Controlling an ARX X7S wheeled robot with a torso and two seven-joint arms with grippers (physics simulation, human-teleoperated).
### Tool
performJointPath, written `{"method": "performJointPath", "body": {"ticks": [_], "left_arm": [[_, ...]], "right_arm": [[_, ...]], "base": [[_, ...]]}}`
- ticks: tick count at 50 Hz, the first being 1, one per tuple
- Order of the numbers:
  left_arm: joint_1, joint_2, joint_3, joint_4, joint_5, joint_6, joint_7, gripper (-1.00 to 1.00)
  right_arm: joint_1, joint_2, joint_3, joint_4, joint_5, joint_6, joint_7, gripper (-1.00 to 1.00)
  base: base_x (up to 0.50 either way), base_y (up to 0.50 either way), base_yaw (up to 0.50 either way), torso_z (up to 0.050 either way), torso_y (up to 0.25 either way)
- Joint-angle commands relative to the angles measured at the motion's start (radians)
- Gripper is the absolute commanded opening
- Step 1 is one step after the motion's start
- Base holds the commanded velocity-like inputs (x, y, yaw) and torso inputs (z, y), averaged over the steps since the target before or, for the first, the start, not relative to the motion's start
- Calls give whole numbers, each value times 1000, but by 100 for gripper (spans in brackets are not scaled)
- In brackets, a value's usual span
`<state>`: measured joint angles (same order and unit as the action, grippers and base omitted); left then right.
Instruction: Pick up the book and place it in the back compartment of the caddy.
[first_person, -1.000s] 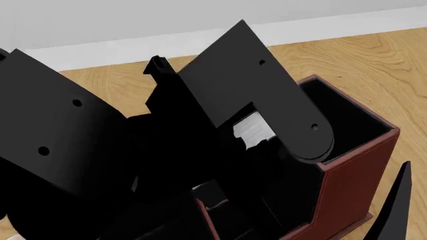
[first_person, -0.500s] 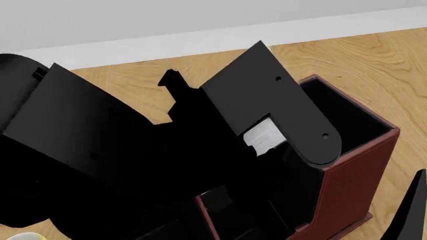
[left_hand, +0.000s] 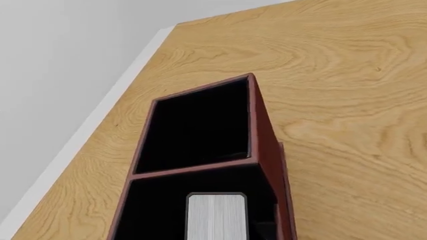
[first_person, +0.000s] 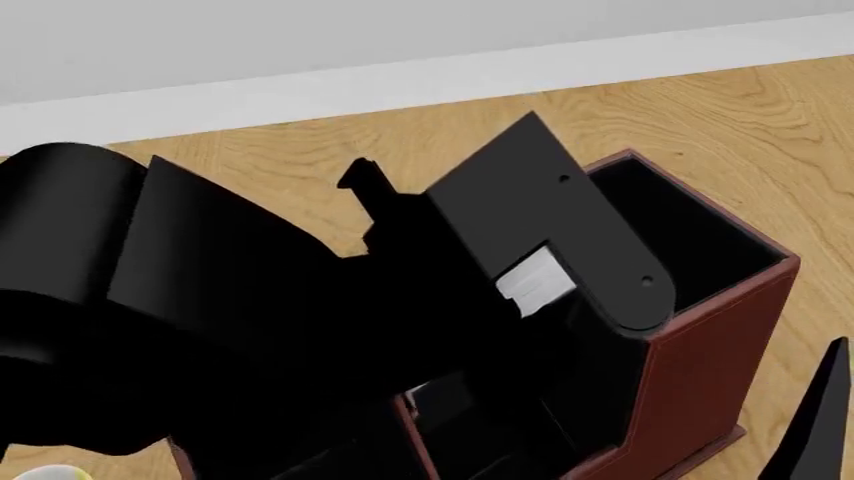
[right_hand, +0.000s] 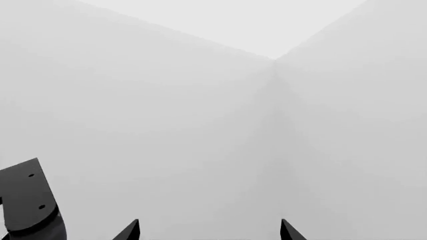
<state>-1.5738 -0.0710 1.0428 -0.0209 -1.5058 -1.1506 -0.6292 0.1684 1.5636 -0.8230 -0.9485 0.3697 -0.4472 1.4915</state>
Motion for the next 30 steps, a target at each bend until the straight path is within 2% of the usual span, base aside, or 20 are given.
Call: {"method": "performJointPath", "body": {"ticks": [1, 30], "left_arm": [[-14, 36, 32, -74, 142, 72, 78, -100], [31, 52, 108, -130, 154, 156, 100, -100]], "right_arm": [[-9, -22, 32, 4, -13, 2, -29, 100], [-13, -38, 39, 17, -1, -1, -46, 100]], "base": [[0, 0, 0, 0, 0], [0, 0, 0, 0, 1]]}}
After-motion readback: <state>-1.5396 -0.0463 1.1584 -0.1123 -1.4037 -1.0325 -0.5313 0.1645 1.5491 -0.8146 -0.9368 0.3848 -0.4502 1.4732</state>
